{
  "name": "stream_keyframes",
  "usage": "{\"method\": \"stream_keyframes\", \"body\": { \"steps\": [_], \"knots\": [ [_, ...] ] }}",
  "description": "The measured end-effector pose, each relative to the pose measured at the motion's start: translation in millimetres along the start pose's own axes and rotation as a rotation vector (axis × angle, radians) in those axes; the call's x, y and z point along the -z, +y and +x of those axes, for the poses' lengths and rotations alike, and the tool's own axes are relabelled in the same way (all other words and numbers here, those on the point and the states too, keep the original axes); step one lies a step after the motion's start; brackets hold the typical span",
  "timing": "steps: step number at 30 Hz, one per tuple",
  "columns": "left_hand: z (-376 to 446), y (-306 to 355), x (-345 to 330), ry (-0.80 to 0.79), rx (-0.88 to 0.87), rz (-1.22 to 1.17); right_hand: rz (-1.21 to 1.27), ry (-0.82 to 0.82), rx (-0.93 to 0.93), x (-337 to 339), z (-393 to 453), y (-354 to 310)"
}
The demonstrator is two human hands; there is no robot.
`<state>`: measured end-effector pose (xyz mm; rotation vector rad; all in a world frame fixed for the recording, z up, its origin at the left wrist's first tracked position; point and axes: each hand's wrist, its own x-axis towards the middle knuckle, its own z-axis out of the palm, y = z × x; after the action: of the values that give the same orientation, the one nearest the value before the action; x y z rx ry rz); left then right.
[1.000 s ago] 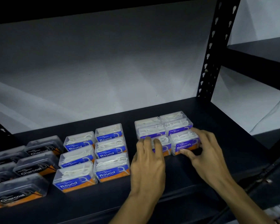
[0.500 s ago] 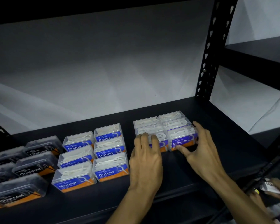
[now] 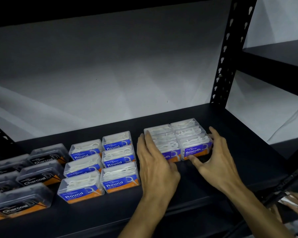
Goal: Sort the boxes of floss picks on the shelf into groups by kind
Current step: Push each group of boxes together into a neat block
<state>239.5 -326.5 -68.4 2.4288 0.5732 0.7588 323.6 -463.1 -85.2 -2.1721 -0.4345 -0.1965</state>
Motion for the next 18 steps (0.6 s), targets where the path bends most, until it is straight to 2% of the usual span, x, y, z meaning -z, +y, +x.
{"method": "stream_keyframes", "body": {
  "steps": [4,7,12,18],
  "knots": [
    [12.1,7.9,5.0,-0.088,0.289,-0.378,0.22,-0.118,-0.112,9.6,15.4,-1.4],
    [18.1,9.5,7.0,-0.155,0.407,-0.503,0.339,-0.229,-0.179,14.6,27.5,-0.8],
    [25.1,-1.4,3.7,-0.158,0.461,-0.518,0.424,-0.364,-0.224,18.2,40.4,3.9],
    [26.3,-2.3,5.3,-0.168,0.454,-0.54,0.486,-0.406,-0.238,18.7,45.6,7.7]
  ]
}}
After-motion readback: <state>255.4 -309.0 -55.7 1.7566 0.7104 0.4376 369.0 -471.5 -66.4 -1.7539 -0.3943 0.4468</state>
